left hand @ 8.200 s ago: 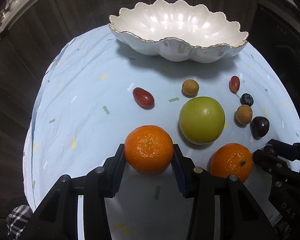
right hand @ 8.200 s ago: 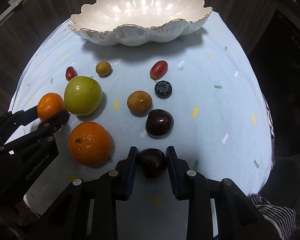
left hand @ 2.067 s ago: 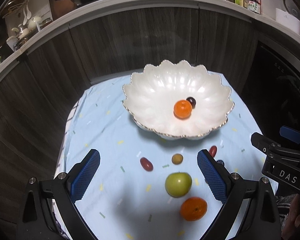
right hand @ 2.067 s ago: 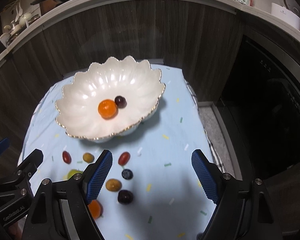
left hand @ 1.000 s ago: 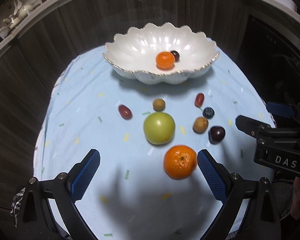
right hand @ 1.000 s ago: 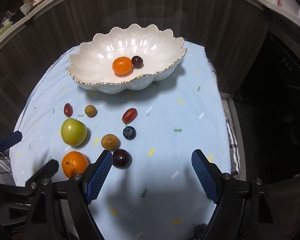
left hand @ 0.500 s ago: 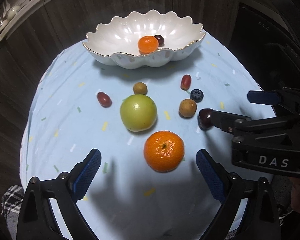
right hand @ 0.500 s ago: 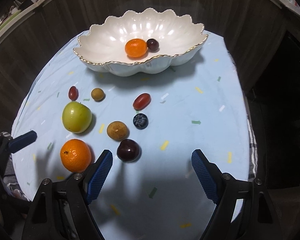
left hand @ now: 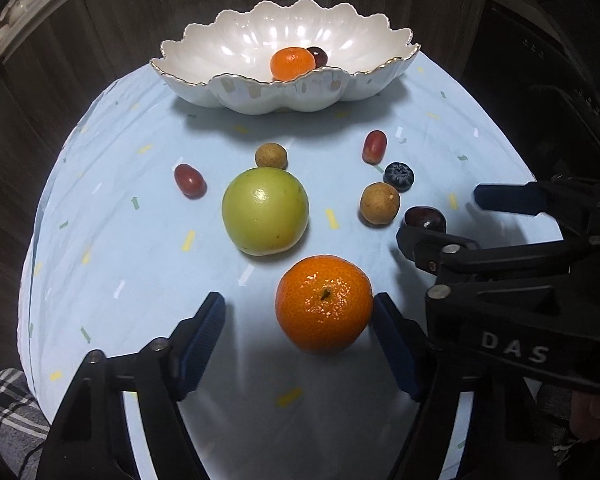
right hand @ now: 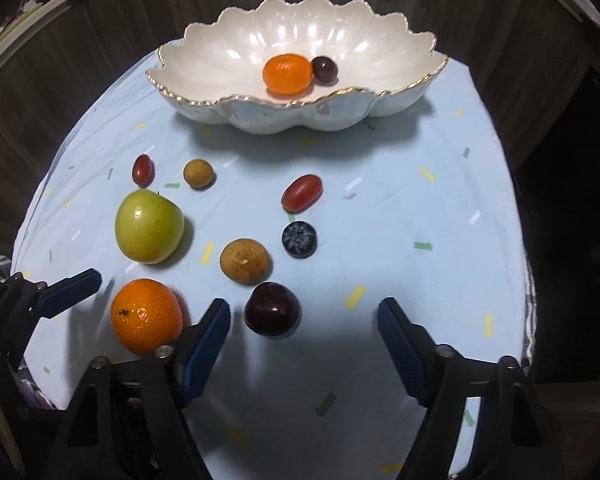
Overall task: Organize fruits
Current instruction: 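Grasp the second mandarin with the left tool while the right tool grasps another cherry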
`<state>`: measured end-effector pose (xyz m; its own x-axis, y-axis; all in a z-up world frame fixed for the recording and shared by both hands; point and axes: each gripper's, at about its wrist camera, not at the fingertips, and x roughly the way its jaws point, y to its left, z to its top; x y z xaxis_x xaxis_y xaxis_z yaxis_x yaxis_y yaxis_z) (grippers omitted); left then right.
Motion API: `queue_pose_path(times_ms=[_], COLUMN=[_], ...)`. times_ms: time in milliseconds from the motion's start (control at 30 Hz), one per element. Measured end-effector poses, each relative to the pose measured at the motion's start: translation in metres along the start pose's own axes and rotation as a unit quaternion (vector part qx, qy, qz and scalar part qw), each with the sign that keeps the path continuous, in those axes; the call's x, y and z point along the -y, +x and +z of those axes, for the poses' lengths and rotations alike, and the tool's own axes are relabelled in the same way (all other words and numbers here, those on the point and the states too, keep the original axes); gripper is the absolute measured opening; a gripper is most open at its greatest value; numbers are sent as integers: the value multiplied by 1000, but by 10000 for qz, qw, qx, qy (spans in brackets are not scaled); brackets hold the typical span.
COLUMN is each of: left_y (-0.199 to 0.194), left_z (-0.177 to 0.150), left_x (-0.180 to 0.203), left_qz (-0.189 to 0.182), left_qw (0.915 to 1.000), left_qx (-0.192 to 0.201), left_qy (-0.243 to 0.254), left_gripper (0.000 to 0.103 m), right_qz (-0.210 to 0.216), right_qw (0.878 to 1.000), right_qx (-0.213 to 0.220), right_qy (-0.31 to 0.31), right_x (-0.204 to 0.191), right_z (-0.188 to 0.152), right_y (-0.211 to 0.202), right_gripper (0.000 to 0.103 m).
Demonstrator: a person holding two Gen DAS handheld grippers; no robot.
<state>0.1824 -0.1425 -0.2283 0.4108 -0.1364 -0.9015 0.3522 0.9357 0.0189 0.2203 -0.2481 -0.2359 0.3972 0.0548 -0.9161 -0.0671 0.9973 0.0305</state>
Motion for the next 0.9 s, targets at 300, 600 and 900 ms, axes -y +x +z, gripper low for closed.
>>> queue_pose_path(times_ms=[300, 600, 900], left_y=[3, 4, 2], left_z=[2, 1, 3], left_x=[4, 9, 4], left_qz=[-90, -190, -79], left_qw=[9999, 9997, 9999], left_qx=[-16, -45, -49], left_qy=[50, 144, 75], left_gripper=[61, 46, 46], right_qz=[150, 330, 317], right_qw=[9998, 9994, 9995], right_qx=[-107, -51, -28], right_qy=[35, -63, 6], right_x=[-2, -8, -6], right_z=[-1, -2, -4], right_y=[11, 12, 8], right_gripper=[49, 30, 30])
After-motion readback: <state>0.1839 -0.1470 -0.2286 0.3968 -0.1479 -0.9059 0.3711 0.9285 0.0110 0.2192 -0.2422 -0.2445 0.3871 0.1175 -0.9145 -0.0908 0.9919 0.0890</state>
